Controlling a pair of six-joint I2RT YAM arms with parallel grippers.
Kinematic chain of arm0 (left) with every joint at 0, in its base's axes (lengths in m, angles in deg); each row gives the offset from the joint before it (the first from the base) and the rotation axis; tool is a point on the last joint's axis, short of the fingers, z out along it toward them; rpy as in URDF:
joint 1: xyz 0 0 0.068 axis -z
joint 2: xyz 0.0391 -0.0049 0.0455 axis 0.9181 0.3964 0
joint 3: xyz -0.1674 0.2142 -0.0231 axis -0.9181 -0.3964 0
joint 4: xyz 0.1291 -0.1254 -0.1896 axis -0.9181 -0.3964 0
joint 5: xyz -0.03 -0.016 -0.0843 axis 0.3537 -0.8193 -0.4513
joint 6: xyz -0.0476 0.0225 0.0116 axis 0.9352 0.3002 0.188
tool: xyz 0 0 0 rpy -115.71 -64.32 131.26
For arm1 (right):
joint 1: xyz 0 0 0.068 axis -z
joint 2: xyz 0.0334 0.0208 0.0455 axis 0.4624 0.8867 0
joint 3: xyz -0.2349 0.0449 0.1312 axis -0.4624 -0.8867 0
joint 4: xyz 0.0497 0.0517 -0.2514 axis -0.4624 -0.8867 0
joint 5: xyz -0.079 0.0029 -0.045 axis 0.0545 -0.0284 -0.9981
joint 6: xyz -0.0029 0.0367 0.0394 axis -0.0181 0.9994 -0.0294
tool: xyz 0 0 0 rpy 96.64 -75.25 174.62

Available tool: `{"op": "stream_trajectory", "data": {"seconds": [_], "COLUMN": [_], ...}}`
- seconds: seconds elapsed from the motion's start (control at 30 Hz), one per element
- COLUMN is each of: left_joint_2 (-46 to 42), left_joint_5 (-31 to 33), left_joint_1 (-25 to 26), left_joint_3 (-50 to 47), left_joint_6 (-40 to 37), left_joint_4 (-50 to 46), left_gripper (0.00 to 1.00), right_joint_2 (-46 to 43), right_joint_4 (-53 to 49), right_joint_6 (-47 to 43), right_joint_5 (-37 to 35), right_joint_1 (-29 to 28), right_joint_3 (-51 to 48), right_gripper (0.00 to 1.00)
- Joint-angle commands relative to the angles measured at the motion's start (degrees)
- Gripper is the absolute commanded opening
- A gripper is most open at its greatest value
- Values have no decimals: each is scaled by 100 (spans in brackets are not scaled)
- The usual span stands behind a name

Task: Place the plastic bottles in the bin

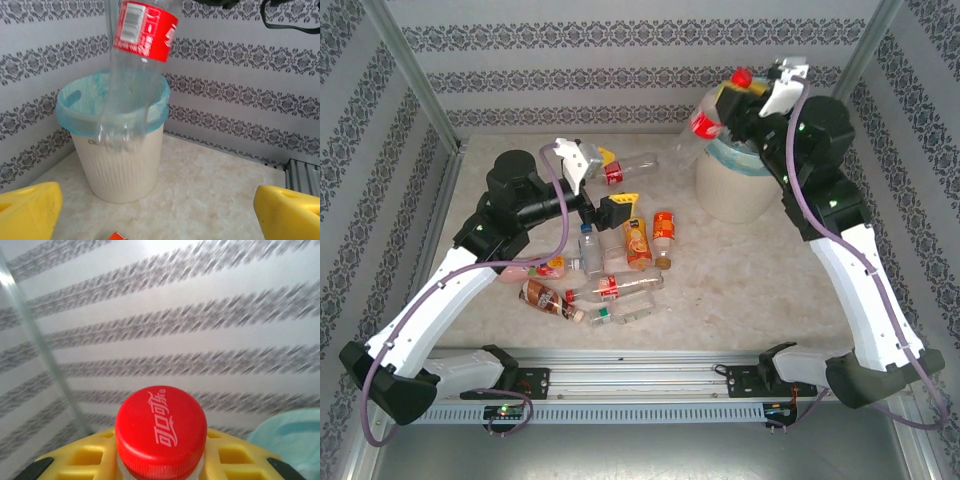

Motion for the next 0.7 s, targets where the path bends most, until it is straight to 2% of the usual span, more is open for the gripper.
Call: {"op": "stream_trajectory", "data": {"seconds": [0.0,0.1,0.3,0.67], "left_joint_2": [-151,-215,-280,-20], "left_joint_5": [195,305,362,535], "left_joint_1": [99,103,98,97], "left_joint_3": [66,65,46,134], "left_joint_6": [-13,-45,-80,109], "left_joint_4": [108,57,-15,-184], "left_gripper": [99,99,99,100], "right_joint_2": [371,786,1572,2251], "right_joint_4": [-150,-189,-429,-331], "right_joint_6": [-947,-1519,-2033,-1900], "right_joint_5": [-935,-1516,-2005,-2209], "right_joint_1": [183,347,825,1348], "right_joint_3": [707,1183,1770,1128], "right_gripper": [0,0,0,0]}}
